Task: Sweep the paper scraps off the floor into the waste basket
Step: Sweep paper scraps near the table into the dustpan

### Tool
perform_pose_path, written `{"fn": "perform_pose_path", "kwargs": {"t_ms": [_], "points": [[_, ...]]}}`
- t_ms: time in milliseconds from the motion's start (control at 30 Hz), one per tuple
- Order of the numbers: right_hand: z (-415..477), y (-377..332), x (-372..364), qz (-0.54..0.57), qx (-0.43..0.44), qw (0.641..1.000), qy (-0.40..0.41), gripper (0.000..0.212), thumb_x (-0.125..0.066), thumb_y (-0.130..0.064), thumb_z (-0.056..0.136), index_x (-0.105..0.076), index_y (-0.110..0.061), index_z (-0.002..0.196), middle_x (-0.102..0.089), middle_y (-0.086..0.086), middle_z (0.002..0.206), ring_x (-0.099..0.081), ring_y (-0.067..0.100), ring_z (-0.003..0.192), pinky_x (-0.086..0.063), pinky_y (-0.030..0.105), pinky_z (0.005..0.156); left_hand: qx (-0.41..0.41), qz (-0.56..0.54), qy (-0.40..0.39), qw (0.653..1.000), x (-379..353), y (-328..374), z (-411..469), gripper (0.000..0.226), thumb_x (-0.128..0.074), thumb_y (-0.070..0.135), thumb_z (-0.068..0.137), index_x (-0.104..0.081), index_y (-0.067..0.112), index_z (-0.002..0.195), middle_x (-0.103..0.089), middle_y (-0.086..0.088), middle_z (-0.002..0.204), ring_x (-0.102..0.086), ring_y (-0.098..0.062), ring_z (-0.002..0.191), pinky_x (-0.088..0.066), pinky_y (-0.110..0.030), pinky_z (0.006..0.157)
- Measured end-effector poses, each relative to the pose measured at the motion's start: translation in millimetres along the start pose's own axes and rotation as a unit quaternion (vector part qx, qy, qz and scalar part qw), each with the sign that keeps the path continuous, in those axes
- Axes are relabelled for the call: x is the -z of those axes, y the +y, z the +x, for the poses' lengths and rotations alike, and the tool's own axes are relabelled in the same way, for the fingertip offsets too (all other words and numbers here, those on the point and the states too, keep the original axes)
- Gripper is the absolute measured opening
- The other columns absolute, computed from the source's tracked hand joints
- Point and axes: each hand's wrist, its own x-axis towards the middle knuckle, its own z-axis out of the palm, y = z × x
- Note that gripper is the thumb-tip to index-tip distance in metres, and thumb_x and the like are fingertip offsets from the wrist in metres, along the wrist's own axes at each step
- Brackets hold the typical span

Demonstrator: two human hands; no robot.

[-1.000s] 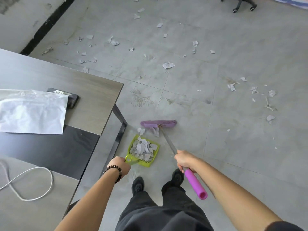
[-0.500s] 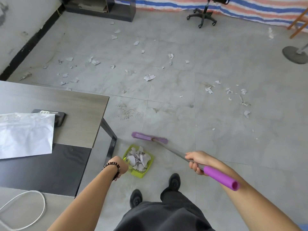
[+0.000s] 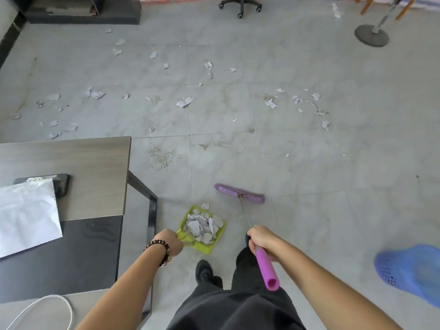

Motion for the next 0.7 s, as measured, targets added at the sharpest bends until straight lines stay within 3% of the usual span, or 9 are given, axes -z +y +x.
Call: {"fn": "perform_pose_path", "kwargs": {"t_ms": [133,267,367,433,500,533,600,667,700], "points": [[-25.2,25.6,-35.7,0.021,-0.018,0.999,-0.042,0.022,-0.048,-0.005,0.080,-0.040,-0.014,0.098,-0.053,0.005,0.051,-0.050,0.016,0.052,-0.045,0.029,0.060,0.005,-0.102,-0.038,0.994,-12.2,-3.8,1.8,0.012,-0.042,0.001,0.085,-0.053,0.003,0.088,-0.044,-0.008,0.058,-0.038,-0.019,0.046,-0.030,-0.020,0.042],[-43.7,29.6,-42.5,0.022,-0.019,0.995,-0.096,0.022,-0.049,-0.004,0.080,-0.058,-0.013,0.062,-0.050,0.001,0.044,-0.044,0.012,0.041,-0.051,0.033,0.056,0.033,-0.193,-0.133,0.972,-10.0,-4.6,2.9,0.010,-0.044,0.001,0.091,-0.051,0.008,0.092,-0.057,-0.009,0.063,-0.046,-0.015,0.040,-0.034,-0.017,0.041],[-48.1,34.3,-33.1,0.049,-0.086,0.984,-0.149,0.026,-0.048,-0.004,0.085,-0.044,-0.018,0.063,-0.042,-0.006,0.042,-0.039,0.006,0.036,-0.037,0.020,0.036,0.020,-0.198,-0.136,0.971,-12.9,-3.6,8.0,0.013,-0.047,0.003,0.090,-0.050,0.010,0.100,-0.049,-0.006,0.059,-0.034,-0.012,0.037,-0.030,-0.015,0.039],[-57.0,37.4,-23.6,0.084,-0.102,0.978,-0.163,0.020,-0.047,-0.005,0.089,-0.053,-0.024,0.086,-0.040,-0.009,0.044,-0.039,0.002,0.033,-0.033,0.015,0.032,0.009,-0.194,-0.114,0.974,-19.9,-1.5,8.3,0.015,-0.051,0.008,0.092,-0.052,0.010,0.106,-0.041,-0.004,0.055,-0.032,-0.013,0.035,-0.029,-0.016,0.038],[-60.2,46.0,-13.1,0.104,-0.082,0.983,-0.128,0.050,-0.047,-0.005,0.090,-0.045,-0.028,0.134,-0.039,-0.009,0.048,-0.038,0.001,0.033,-0.032,0.014,0.030,0.000,-0.187,-0.097,0.977,-27.3,0.0,6.7,0.019,-0.052,0.011,0.094,-0.052,0.009,0.113,-0.040,-0.004,0.053,-0.031,-0.013,0.034,-0.029,-0.016,0.037],[-61.0,50.8,-7.4,0.116,-0.081,0.983,-0.115,0.057,-0.047,-0.005,0.090,-0.038,-0.022,0.144,-0.039,-0.009,0.049,-0.038,0.001,0.033,-0.031,0.014,0.030,-0.006,-0.186,-0.091,0.978,-31.0,1.3,3.6,0.017,-0.050,0.010,0.095,-0.052,0.008,0.112,-0.040,-0.004,0.054,-0.032,-0.014,0.034,-0.029,-0.016,0.036],[-64.9,60.3,3.8,0.139,-0.084,0.981,-0.107,0.046,-0.048,-0.006,0.089,-0.048,-0.022,0.133,-0.037,-0.010,0.049,-0.036,0.000,0.033,-0.030,0.014,0.029,-0.021,-0.166,-0.071,0.983,-38.7,3.2,-5.4,0.005,-0.047,0.007,0.095,-0.053,0.007,0.095,-0.044,-0.006,0.056,-0.038,-0.017,0.039,-0.034,-0.020,0.037],[-71.7,69.6,14.1,0.174,-0.091,0.974,-0.108,0.023,-0.049,-0.008,0.089,-0.052,-0.031,0.085,-0.035,-0.011,0.047,-0.035,0.000,0.031,-0.029,0.014,0.028,-0.039,-0.134,-0.037,0.990,-48.8,6.0,-14.6,0.016,-0.049,0.006,0.092,-0.051,0.011,0.077,-0.052,-0.007,0.059,-0.048,-0.018,0.044,-0.042,-0.026,0.042],[-73.9,76.1,19.2,0.180,-0.088,0.975,-0.098,0.027,-0.049,-0.008,0.089,-0.044,-0.026,0.068,-0.034,-0.011,0.045,-0.034,0.000,0.030,-0.029,0.014,0.028,-0.046,-0.126,-0.026,0.991,-54.4,7.6,-19.4,0.019,-0.049,0.005,0.091,-0.050,0.013,0.073,-0.054,-0.007,0.061,-0.050,-0.019,0.046,-0.044,-0.026,0.044]]}}
